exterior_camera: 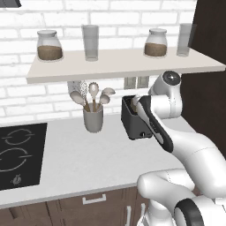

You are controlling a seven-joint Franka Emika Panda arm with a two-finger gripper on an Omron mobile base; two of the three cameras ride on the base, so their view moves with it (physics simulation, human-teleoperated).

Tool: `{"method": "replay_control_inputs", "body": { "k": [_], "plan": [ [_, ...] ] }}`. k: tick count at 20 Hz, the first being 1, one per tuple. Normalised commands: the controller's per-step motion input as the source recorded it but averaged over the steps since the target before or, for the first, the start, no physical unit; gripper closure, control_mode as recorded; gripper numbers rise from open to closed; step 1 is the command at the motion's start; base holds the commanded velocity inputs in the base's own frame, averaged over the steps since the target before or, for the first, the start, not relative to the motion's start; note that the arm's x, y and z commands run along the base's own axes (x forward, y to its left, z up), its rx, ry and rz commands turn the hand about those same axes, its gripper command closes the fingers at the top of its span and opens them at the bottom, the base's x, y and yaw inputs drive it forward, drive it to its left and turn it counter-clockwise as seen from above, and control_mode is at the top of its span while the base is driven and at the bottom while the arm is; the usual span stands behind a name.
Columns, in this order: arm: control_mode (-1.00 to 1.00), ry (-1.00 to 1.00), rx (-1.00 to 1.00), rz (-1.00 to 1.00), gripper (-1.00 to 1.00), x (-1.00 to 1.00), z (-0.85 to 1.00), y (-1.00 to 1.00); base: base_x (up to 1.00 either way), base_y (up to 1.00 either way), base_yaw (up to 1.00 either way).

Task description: Start the toaster. Once the lever pops up, take the bread to the plate on the dining counter.

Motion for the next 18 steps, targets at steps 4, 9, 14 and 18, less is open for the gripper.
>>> {"method": "replay_control_inputs", "body": {
  "k": [4, 9, 14, 18],
  "plan": [
    [-1.00, 0.00, 0.00, 0.00, -1.00, 0.00, 0.00, 0.00, 0.00, 0.00, 0.00],
    [-1.00, -0.01, 0.00, 0.00, -1.00, 0.00, 0.00, 0.00, 0.00, 0.00, 0.00],
    [-1.00, -0.16, 0.01, 0.00, -1.00, 0.46, -0.06, 0.17, 0.00, 0.00, 0.00],
    [-1.00, -0.19, 0.01, 0.00, -1.00, 0.61, 0.00, 0.40, 0.00, 0.00, 0.00]
  ]
}}
